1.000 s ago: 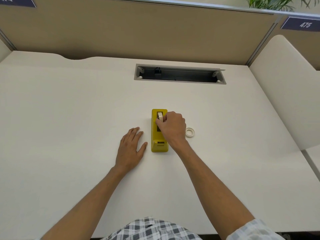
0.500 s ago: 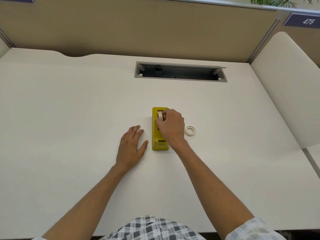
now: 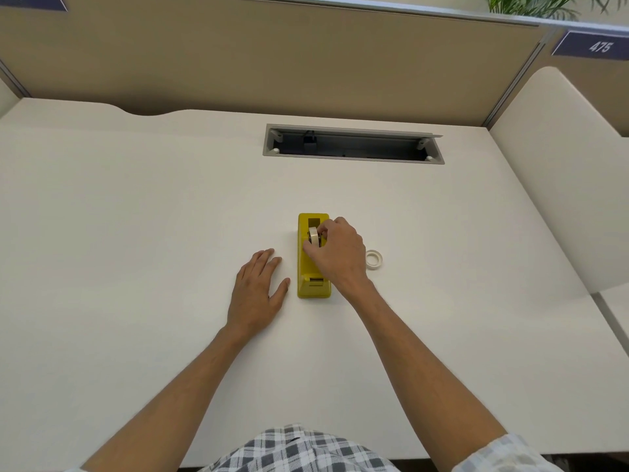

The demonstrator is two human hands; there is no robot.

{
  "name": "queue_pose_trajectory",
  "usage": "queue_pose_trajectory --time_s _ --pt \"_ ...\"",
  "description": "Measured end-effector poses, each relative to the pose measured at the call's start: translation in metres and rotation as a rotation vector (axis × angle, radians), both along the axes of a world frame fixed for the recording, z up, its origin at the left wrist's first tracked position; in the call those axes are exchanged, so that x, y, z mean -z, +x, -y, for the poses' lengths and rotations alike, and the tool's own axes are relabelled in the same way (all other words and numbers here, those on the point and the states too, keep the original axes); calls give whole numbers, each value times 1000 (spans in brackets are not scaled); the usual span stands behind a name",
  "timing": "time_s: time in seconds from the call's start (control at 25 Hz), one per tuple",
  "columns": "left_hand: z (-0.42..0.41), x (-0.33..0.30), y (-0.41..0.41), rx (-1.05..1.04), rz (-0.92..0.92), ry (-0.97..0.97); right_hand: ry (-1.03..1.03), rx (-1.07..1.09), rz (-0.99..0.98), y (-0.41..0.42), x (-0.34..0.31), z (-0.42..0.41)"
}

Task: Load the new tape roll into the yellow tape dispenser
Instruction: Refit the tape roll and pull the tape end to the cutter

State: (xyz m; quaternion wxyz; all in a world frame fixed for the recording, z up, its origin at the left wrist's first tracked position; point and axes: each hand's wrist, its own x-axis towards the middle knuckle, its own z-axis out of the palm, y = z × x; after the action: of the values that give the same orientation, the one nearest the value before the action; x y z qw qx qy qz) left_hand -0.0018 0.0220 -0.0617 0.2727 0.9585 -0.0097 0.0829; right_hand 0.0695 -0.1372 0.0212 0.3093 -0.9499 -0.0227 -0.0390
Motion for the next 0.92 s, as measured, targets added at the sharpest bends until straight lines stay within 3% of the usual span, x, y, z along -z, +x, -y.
queue_pose_trajectory --time_s 0.32,0.56,0.92 --pt "1 -10 5 -30 -21 -165 23 -101 228 -22 4 10" --pt "14 -29 11 -27 146 -237 -103 -166 320 -39 13 18" --pt "28 -59 64 190 12 -99 -260 -219 385 -40 10 20"
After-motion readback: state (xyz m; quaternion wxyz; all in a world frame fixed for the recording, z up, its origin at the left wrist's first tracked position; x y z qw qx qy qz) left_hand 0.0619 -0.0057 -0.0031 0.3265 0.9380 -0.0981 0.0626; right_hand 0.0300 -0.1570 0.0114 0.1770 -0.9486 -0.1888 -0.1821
